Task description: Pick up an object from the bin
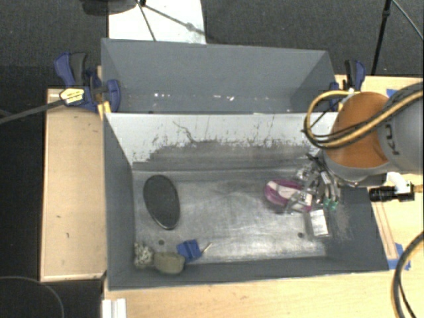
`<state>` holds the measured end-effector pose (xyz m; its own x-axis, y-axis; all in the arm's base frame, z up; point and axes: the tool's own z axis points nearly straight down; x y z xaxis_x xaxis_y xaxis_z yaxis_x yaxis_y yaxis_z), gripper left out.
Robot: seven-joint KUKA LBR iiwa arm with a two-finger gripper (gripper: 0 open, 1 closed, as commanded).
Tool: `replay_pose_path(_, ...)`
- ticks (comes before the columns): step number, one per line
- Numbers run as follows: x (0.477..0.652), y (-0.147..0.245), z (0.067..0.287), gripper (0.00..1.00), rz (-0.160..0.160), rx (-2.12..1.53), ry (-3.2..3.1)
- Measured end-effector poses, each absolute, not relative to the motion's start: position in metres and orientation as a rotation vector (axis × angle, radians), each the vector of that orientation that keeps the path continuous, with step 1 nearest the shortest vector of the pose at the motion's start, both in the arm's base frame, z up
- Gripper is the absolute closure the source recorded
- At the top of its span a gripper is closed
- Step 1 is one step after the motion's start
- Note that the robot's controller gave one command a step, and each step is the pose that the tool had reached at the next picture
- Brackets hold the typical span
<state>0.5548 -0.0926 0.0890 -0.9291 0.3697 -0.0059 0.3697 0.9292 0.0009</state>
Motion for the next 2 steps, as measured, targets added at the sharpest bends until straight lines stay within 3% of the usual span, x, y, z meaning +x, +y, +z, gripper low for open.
replay_pose_path(1,0.556,-0.093,0.102,1.00,-0.001,0.582,3.080)
replay_pose_path(2,0.557,-0.093,0.184,1.00,0.001,0.567,3.080)
